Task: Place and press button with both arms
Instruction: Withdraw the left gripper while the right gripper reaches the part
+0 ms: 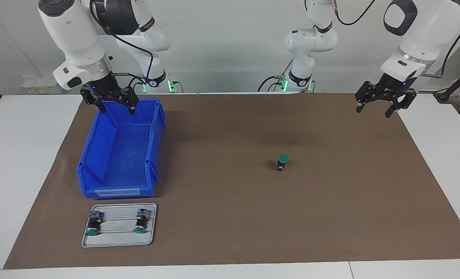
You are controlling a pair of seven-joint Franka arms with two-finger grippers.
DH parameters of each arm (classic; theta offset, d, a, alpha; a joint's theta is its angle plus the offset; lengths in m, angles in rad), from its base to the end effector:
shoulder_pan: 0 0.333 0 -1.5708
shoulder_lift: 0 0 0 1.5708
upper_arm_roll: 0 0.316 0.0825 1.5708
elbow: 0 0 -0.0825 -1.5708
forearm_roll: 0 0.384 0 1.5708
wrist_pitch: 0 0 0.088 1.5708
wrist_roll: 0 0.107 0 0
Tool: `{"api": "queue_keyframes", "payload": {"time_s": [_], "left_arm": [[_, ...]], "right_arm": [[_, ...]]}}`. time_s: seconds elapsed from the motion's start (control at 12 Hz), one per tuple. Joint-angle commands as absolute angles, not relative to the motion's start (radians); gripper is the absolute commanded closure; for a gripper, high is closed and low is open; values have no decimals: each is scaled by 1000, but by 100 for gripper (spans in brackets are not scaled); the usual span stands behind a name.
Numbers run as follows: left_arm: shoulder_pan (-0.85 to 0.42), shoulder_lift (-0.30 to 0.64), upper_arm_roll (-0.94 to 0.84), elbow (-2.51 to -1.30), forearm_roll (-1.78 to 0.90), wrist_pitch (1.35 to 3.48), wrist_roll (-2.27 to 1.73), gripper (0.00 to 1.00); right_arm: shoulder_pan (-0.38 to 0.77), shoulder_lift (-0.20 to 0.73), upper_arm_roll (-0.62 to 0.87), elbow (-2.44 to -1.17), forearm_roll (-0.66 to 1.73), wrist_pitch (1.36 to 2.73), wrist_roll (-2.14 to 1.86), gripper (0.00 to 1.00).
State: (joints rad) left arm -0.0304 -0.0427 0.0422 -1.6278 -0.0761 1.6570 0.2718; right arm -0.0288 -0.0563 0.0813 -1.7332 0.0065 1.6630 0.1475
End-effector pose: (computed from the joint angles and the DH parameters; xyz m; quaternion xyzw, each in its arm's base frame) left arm 0.5496 -0.0005 0.6291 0.9904 -0.1275 0.0410 0.0334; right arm 0.5409 0.0302 0.5862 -0.9988 0.0479 0.0071 0.0002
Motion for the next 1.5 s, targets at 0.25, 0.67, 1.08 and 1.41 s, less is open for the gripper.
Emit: {"api": "queue_keyframes", "payload": {"time_s": [0.25, 0.67, 1.08, 1.41], "left_arm": [[-32, 23, 26, -1530, -3, 1555, 151, 0], [-29, -25, 21, -1628, -6, 1629, 130, 0], [-18, -26, 31, -1628, -5, 1614, 132, 0], [-11, -26, 31, -1628, -6, 1614, 132, 0]], "right_arm": [[-34, -89, 87, -1776, 23, 1671, 152, 1], [-34, -91, 87, -1779, 23, 1674, 150, 1], [165, -69, 91, -1775, 23, 1788, 314, 14], [372, 151, 92, -1568, -5, 1801, 513, 17]]}}
